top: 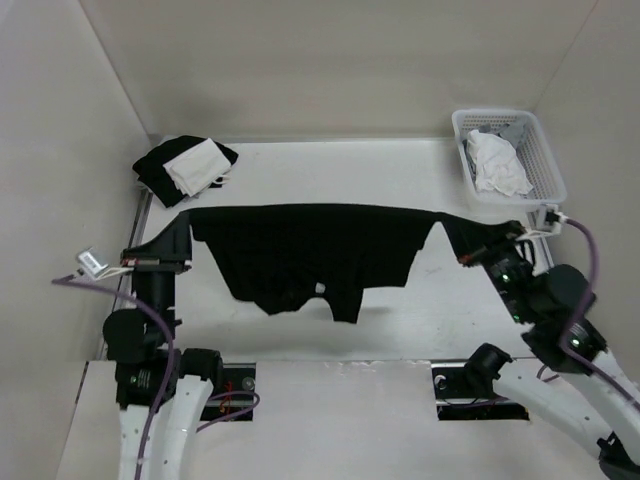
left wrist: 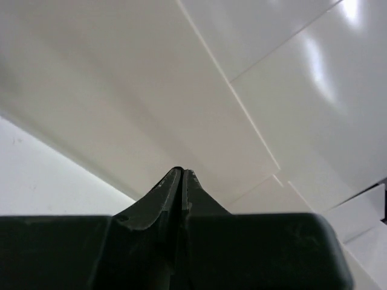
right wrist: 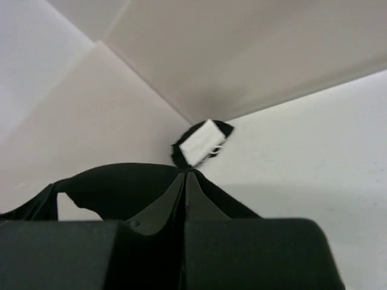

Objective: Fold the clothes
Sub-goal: Fold the tank top

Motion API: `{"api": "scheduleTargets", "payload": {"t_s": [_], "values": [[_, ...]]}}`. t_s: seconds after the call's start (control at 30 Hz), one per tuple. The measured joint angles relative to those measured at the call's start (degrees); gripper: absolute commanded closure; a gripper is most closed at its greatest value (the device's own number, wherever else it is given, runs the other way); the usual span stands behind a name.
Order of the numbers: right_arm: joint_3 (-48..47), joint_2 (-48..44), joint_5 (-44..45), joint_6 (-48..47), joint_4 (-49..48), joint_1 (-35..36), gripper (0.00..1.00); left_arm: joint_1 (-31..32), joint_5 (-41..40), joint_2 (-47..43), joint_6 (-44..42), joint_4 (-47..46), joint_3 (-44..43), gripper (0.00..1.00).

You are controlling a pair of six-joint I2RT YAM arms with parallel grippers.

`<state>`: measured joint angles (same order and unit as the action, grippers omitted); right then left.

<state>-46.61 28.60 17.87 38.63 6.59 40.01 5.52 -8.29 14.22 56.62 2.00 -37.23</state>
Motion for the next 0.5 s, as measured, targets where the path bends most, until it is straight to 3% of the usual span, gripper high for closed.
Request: {"api": "scheduleTargets", "payload": {"t_s": [0.17,0.3,0.4,0.5], "values": [[-8.52,-6.03,10.69,-0.98,11.98,15.80,0.96,0.42,0.17,-5.73,-1.99,11.43,-8.52,1.00],[-9.29,-5.35,18.21,-1.14,15.61,24.90,0.94,0.39,0.20,-6.95,-2.64,16.85,-8.09,1.00],[-6.97,-0.28,19.58,-1.49,15.61,23.78,0.94,0.42,0.07,-6.19,-2.82,18.91,-3.52,1.00],[-2.62,7.91,12.92,-1.73,12.61,12.90,0.95,0.39,-0.13,-1.55,-2.89,18.62,2.56,1.00]]}}
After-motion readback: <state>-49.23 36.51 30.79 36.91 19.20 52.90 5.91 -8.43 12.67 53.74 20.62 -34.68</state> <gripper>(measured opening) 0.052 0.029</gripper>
